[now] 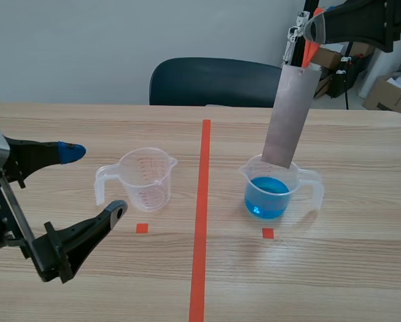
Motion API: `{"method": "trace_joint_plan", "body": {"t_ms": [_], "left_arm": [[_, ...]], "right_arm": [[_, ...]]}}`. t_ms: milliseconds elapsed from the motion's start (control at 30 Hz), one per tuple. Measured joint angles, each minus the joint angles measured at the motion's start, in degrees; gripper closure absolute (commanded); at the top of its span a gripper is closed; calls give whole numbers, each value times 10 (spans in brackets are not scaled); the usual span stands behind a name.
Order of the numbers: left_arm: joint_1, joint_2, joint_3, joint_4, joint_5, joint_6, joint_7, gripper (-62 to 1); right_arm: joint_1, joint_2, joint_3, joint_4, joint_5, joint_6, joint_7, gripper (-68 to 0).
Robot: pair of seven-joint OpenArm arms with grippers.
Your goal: Do the redox reaction experiment. lower the plate into the blue solution
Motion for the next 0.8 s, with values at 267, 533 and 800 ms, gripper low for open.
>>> {"method": "trace_joint_plan", "body": {"t_ms": [267,533,800], "left_arm": [[118,-42,-54,0,-1,0,-71,-623],[199,-50,-95,0,-2,0,-137,-623],[274,-50,-139,-1,-1,0,-199,-623]], "right_arm": [[0,-21,0,-26,-21,0,-9,-4],[0,-41,0,-58,-44,0,-9,-4],[0,-59,0,-72,-58,0,-9,-4]]}}
